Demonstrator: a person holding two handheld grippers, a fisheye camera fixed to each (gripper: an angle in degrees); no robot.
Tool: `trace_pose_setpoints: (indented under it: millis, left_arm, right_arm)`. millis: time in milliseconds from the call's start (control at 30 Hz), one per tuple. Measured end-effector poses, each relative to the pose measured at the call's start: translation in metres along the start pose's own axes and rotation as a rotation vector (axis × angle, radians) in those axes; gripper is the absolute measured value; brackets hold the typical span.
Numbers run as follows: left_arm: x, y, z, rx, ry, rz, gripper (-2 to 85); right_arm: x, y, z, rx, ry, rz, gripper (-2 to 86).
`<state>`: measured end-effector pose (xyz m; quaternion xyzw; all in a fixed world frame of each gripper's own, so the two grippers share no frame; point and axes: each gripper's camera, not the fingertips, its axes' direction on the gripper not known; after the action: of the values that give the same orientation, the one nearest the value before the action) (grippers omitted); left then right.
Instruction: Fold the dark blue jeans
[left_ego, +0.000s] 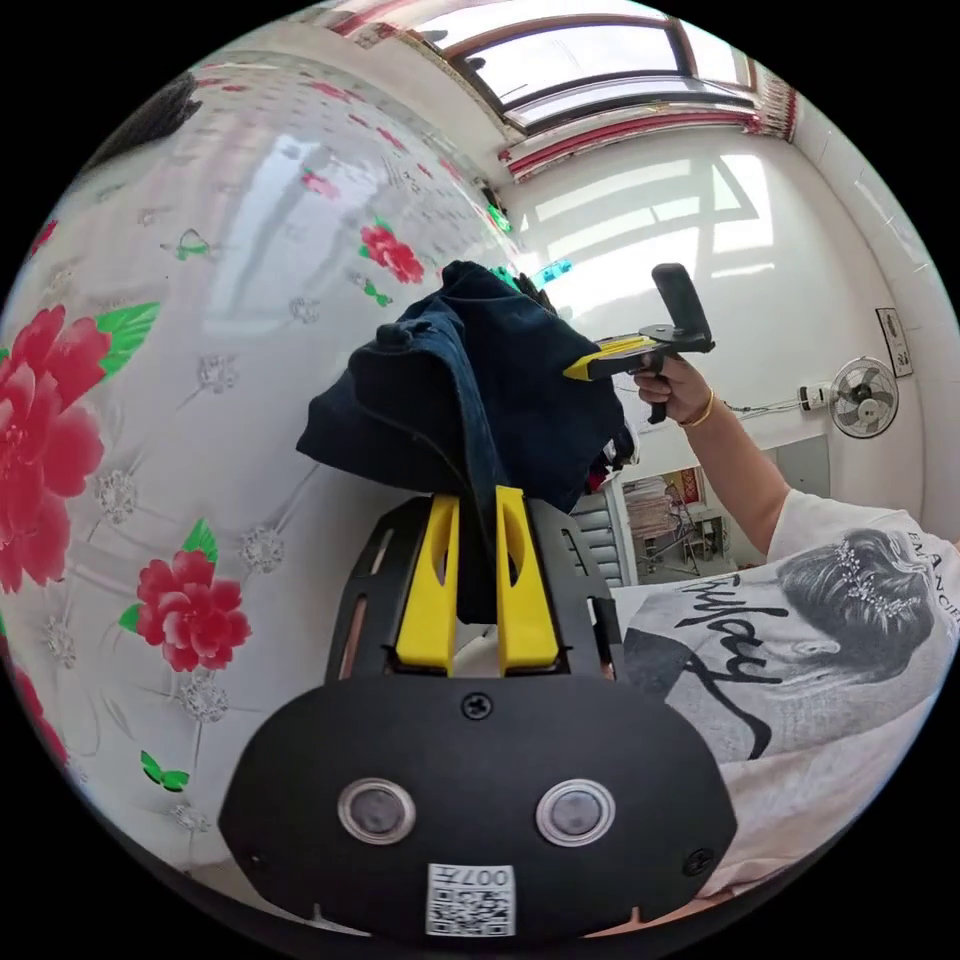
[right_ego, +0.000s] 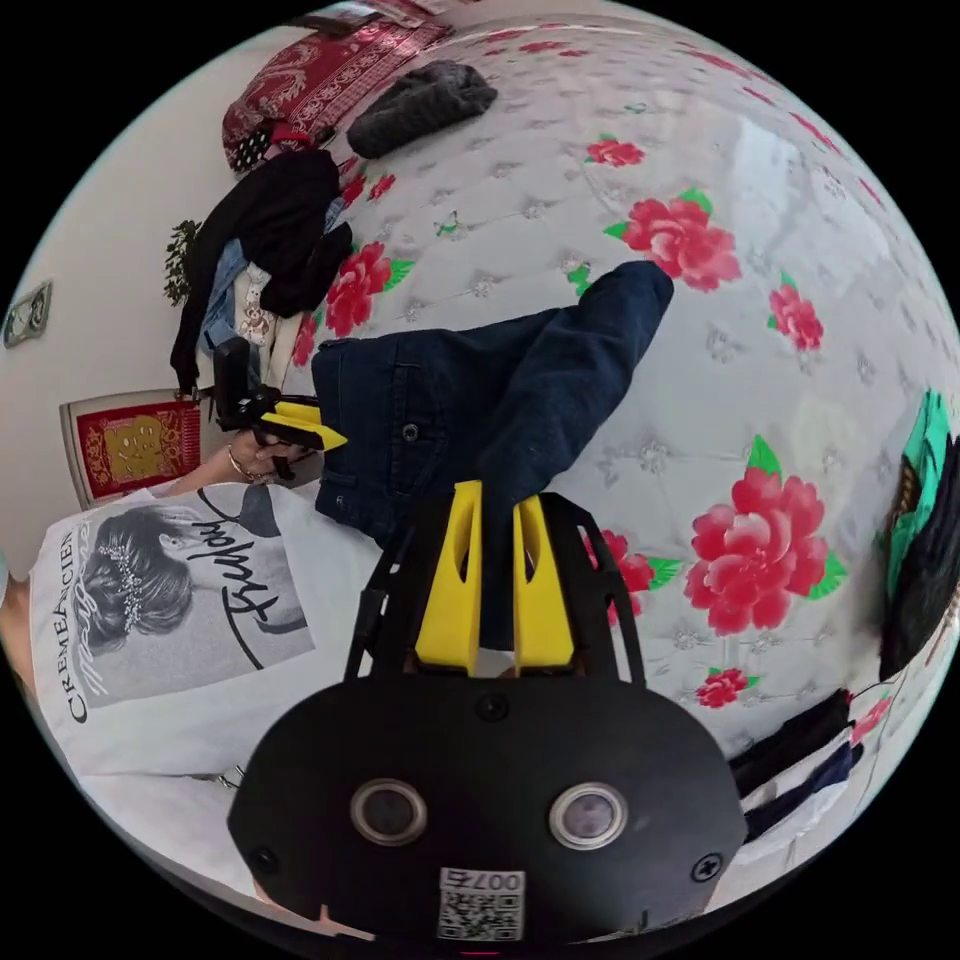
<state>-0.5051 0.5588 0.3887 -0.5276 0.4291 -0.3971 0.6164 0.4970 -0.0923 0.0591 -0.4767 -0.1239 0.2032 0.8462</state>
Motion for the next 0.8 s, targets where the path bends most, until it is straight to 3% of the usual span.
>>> trace_pose_setpoints:
  millis: [400,600,700,800]
  left_arm:
    - [-0.013,-0.068,-0.221,0.580,-0.147,-0.063,6.0]
    - [-0.049,-0.146,-0.278,0.829,-0.271,-0.126,6.0]
    - [-0.093,-0.193,-0.277,0.800,-0.375,-0.219,6.8]
    - [-0.120,-0.191,-0.268,0.724,-0.338,-0.233,8.7]
  right_arm:
    - [-0.209,-0.334,-0.155,-0.038,0.373,-0.383,2.9]
    - [-0.294,-0.526,-0.187,-0.013,0.571,-0.469,5.6]
    - [-0.301,-0.612,-0.177,0.132,0.646,-0.353,8.1]
    - [-0.284,-0.639,-0.134,0.220,0.570,-0.231,9.3]
